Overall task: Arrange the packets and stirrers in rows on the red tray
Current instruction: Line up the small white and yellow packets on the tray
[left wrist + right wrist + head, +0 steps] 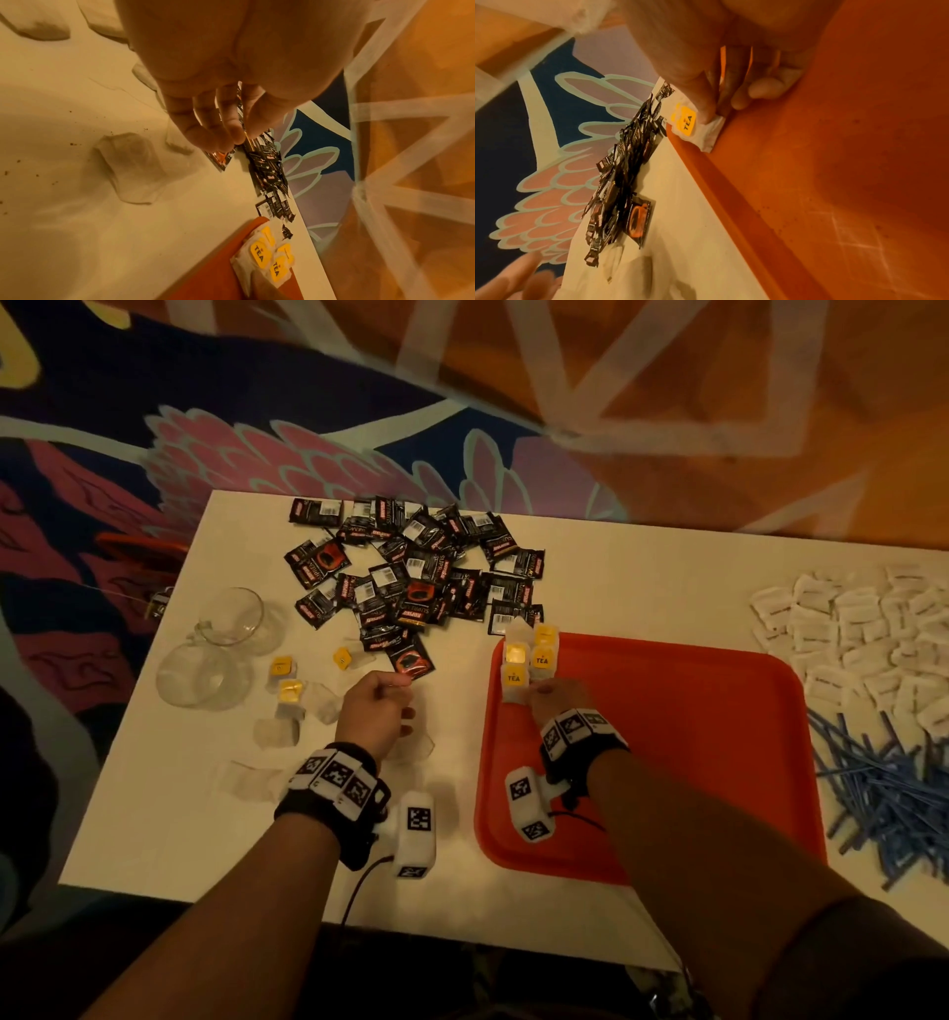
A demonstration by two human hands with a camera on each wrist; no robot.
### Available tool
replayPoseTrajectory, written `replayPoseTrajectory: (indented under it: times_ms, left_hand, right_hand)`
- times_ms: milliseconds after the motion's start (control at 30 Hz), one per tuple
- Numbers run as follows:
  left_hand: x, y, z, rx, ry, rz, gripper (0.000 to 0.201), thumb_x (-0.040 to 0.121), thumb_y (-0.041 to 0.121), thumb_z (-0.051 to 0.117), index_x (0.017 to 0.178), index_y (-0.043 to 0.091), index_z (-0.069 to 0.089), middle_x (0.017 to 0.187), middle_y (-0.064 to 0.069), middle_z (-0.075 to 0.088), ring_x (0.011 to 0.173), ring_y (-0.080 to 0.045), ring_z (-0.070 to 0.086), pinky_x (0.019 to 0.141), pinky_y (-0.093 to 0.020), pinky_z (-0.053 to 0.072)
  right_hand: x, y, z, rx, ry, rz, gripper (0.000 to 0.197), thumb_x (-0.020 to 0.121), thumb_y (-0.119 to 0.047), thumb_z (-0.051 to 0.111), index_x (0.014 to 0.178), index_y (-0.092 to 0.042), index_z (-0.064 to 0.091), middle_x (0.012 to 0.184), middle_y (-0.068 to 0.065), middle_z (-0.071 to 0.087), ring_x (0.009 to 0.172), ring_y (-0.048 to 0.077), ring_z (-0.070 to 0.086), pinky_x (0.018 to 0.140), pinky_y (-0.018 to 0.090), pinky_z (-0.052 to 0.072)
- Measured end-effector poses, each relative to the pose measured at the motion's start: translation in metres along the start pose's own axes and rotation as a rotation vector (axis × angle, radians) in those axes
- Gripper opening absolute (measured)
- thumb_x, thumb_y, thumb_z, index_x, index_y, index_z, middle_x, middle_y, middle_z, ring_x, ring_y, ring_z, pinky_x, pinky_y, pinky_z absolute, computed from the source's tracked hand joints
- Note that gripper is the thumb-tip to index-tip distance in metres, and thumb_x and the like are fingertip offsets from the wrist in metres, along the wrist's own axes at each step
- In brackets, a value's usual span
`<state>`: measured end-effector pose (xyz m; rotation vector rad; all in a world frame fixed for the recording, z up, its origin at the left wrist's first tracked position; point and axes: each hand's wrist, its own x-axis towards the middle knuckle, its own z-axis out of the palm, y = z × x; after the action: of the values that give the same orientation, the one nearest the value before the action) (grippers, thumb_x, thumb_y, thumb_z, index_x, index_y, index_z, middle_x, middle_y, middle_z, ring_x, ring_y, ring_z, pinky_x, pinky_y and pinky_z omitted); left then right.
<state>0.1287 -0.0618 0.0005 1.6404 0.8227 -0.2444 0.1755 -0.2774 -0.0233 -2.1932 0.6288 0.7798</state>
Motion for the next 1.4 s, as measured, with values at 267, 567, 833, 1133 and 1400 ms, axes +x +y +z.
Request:
replayPoseTrajectory:
  times_ms: [267,567,833,1133,1400]
  left_hand:
    - [-0.004,-0.007,-0.008,0.015,0.016,-0.015,0.019,0.097,0.006,0.054,0.087,0.019,0.063,0.094,-0.008,0.065,0.074,-0.019,0.061,0.062,-0.032,0.049]
    - [0.007,-0.015,-0.026,0.773,0.021,0.200,0.036,0.090,0.031,0.067,0.123,0.016,0.061,0.134,-0.011,0.051,0.123,-0.030,0.047,0.103,-0.035,0.038]
    - [0.018,-0.035,-0.031,1.273,-0.243,0.089,0.101,0.061,0.089,0.044,0.148,0.044,0.019,0.162,-0.010,0.009,0.149,-0.039,0.006,0.118,-0.055,0.021]
    - [-0.013,-0.076,-0.017,1.232,-0.069,0.377,0.048,0.094,0.026,0.052,0.139,0.040,0.041,0.148,-0.006,0.028,0.131,-0.033,0.032,0.094,-0.046,0.048]
    - [0.001,-0.083,-0.021,1.231,-0.166,0.428,0.038,0.101,0.020,0.045,0.138,0.024,0.050,0.149,-0.005,0.032,0.130,-0.030,0.035,0.097,-0.043,0.048]
  right_hand:
    - [-0.001,-0.002,-0.001,0.004,-0.001,0.056,0.025,0.098,-0.028,0.054,0.112,-0.012,0.068,0.100,0.005,0.065,0.065,0.011,0.052,0.053,0.022,0.043]
    - [-0.017,0.005,-0.010,-0.068,-0.007,-0.030,0.023,0.092,-0.031,0.063,0.109,-0.016,0.068,0.106,0.000,0.063,0.091,0.016,0.057,0.077,0.029,0.053]
    - [-0.026,0.022,-0.017,-0.128,-0.041,-0.087,0.012,0.087,-0.030,0.070,0.086,-0.025,0.059,0.090,-0.008,0.057,0.088,0.011,0.054,0.058,0.020,0.038]
    - [-0.038,0.019,0.001,-0.202,-0.130,-0.184,0.008,0.089,-0.026,0.069,0.091,-0.020,0.063,0.089,-0.010,0.056,0.077,0.004,0.049,0.062,0.019,0.039]
    - [-0.051,0.007,0.020,-0.205,-0.213,-0.262,0.005,0.089,-0.021,0.068,0.093,-0.021,0.065,0.092,-0.010,0.061,0.082,0.004,0.055,0.061,0.017,0.038]
